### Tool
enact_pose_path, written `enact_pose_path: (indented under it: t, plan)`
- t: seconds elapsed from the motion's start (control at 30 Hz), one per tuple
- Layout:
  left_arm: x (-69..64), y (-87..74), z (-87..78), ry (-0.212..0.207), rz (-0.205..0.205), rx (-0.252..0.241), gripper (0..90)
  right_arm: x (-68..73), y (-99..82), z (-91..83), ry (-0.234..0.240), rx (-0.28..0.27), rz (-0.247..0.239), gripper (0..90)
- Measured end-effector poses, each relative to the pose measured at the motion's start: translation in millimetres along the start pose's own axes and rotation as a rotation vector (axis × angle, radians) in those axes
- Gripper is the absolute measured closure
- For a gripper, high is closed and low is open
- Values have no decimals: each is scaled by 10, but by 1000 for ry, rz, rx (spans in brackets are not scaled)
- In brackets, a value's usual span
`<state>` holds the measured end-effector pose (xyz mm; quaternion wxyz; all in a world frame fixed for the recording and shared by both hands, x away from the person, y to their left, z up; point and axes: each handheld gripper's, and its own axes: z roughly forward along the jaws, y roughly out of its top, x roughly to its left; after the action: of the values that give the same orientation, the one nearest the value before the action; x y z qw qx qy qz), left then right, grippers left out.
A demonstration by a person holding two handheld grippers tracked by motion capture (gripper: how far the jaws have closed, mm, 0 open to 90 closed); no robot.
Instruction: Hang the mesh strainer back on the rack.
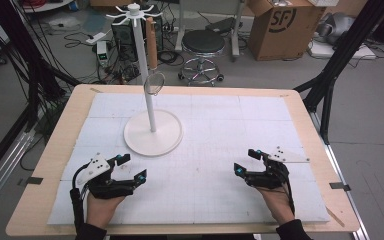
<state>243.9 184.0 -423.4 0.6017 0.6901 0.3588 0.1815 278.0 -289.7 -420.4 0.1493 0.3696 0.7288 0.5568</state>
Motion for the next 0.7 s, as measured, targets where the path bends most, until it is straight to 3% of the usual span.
enact_pose_path:
  t: [0.3,0.7]
  plan:
    - [-12,-26,77,-7,16,17,163,-32,-77,-56,-30,5,-2,158]
    - [-18,-29,78,4,18,13,162,-36,-89,-46,-29,9,-2,158]
